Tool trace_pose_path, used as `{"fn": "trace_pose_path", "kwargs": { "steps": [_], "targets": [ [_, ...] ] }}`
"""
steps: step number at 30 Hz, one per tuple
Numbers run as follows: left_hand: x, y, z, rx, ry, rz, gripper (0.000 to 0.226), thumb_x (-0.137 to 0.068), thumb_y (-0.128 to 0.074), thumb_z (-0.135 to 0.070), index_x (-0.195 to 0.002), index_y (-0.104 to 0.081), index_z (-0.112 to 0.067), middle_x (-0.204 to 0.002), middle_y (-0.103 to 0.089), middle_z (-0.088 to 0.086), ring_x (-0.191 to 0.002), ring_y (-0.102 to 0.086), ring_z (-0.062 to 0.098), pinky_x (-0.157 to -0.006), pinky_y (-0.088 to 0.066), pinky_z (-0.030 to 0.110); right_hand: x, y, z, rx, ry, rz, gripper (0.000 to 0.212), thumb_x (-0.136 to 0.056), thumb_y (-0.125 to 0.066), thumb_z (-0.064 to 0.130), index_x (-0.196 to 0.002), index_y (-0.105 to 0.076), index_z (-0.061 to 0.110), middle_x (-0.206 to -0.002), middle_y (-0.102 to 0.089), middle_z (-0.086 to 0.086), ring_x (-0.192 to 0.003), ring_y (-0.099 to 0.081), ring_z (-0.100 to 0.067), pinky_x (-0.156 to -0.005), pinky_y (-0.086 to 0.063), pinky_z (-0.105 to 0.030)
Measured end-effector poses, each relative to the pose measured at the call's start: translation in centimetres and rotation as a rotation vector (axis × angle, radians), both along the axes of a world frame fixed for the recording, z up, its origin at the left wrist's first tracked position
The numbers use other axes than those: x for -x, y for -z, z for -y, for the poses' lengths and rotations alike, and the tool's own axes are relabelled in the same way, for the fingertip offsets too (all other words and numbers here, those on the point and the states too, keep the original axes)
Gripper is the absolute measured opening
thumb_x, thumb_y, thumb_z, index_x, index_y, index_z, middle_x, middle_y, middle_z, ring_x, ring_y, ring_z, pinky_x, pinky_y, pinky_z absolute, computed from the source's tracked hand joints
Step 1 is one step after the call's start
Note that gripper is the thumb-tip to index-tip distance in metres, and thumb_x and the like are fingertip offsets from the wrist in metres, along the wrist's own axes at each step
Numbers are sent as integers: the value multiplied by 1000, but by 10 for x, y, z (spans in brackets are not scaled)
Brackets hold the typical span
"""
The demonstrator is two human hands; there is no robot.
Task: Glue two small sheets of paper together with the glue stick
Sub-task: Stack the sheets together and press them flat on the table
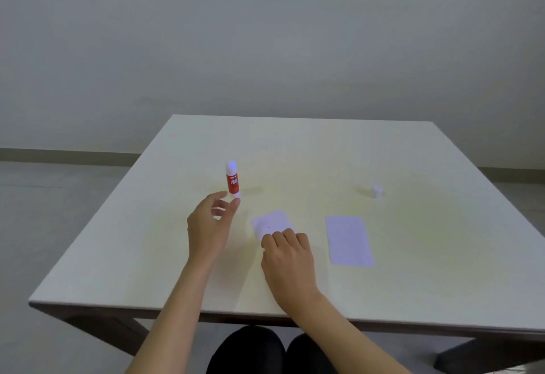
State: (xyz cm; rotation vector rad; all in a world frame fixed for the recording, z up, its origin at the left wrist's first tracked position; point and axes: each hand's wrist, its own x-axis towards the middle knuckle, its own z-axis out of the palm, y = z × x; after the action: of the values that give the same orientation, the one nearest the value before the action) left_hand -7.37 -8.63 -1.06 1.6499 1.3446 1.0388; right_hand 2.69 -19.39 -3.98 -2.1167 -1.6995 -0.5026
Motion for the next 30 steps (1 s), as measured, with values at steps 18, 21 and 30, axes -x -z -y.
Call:
{"fn": "trace_pose_path", "kwargs": {
  "steps": [18,21,30],
  "targets": [
    [-77,-26,54,298,349,193,14,-84,-66,-12,-72,-71,-17,-72,-74,0,-69,-74,14,-65,-53,20,-109,-72,50,-424,231,-1675,8,-83,-58,-3,-85,-65,-6,-83,-65,-16,-73,-65,-30,-61,-60,-28],
    [-85,-29,56,279,362,152,16,-83,-67,-10,-68,-70,-15,-63,-72,-4,-62,-72,9,-64,-50,18,-113,-67,61,-383,222,-1669,7,-84,-58,-2,-84,-65,-3,-80,-66,-16,-69,-66,-30,-64,-60,-33],
    [-104,-38,53,245,472,-15,13,-84,-65,-13,-72,-71,-14,-75,-73,6,-68,-70,16,-77,-50,28,-153,-76,73,-46,191,-1407,10,-83,-64,9,-74,-68,7,-67,-67,-5,-52,-60,-15,-53,-41,-24]
  ]
}}
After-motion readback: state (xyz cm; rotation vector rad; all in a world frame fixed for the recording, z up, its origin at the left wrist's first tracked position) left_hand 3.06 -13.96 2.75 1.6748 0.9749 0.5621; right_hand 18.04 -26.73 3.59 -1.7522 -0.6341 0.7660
